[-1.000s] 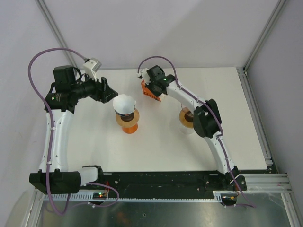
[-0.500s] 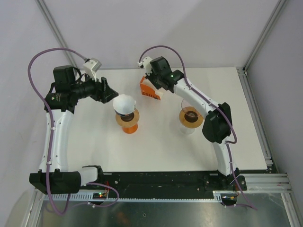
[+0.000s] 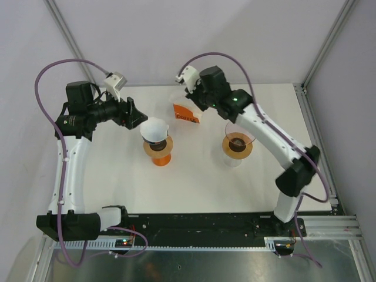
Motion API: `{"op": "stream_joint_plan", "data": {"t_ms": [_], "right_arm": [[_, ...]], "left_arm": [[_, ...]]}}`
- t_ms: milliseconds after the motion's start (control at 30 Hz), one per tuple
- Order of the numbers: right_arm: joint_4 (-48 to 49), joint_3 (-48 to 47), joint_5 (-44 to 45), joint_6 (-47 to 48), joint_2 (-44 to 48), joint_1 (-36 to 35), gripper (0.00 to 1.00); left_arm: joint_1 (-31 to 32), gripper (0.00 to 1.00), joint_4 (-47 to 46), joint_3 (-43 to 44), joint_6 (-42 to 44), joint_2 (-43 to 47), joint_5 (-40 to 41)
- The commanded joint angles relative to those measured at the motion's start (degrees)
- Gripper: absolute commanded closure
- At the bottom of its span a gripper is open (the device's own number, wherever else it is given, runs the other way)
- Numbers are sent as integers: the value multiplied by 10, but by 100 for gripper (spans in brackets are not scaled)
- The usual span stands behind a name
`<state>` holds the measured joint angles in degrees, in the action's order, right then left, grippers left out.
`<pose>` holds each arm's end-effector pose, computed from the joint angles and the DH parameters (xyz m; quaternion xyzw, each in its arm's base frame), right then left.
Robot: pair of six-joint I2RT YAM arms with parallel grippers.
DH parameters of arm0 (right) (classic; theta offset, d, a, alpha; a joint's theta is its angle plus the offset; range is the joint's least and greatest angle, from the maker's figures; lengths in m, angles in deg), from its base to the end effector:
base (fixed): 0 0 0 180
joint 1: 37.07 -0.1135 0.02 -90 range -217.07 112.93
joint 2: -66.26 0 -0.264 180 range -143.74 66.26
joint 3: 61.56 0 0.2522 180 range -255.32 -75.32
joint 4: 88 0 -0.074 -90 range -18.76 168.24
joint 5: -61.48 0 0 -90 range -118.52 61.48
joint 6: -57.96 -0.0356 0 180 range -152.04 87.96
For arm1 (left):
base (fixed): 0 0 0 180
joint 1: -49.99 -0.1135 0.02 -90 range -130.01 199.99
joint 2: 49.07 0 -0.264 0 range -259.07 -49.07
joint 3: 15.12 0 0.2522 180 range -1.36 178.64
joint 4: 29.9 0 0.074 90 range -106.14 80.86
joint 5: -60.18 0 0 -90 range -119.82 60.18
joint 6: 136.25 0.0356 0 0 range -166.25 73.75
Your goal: Place the coffee filter in the dripper
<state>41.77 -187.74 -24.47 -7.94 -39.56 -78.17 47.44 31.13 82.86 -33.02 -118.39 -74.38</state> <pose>0.3207 0.2764 0.4007 -0.4511 0.7382 0.0438 0.4997 0.2329 -0.0146 0.4282 0.2574 0.7902 -0.2678 0.4874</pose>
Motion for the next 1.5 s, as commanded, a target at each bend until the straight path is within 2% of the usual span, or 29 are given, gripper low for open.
{"op": "stream_joint_plan", "data": {"t_ms": [0,167,333,433,600,700,867,1000,1133,1267,1333,1467], "right_arm": [[34,51,-64,21,115,1,100],[20,99,-158,46,197,1,100],[-27,139,-216,84,260,1,100],[-51,158,-259,105,287,1,100],[-68,192,-311,108,329,-2,100],[-70,206,-320,105,347,-6,100],[-75,216,-336,105,365,-13,100],[-76,220,-342,108,366,-17,100],[-75,222,-344,108,364,-18,100],[-73,228,-350,111,363,-18,100],[-72,230,-352,112,361,-18,100],[-67,237,-340,110,362,-17,100]], "left_arm": [[2,15,-4,39,32,12,-23],[17,13,2,66,41,27,-34],[135,9,4,66,70,54,40],[157,8,8,73,70,55,24],[192,11,27,92,87,53,1],[249,13,51,79,123,51,45],[295,19,67,60,161,43,109],[334,30,67,65,171,22,191],[361,37,67,58,179,13,201],[384,49,68,58,173,0,211],[391,60,68,59,168,-4,205],[398,93,68,70,140,-15,208]]}}
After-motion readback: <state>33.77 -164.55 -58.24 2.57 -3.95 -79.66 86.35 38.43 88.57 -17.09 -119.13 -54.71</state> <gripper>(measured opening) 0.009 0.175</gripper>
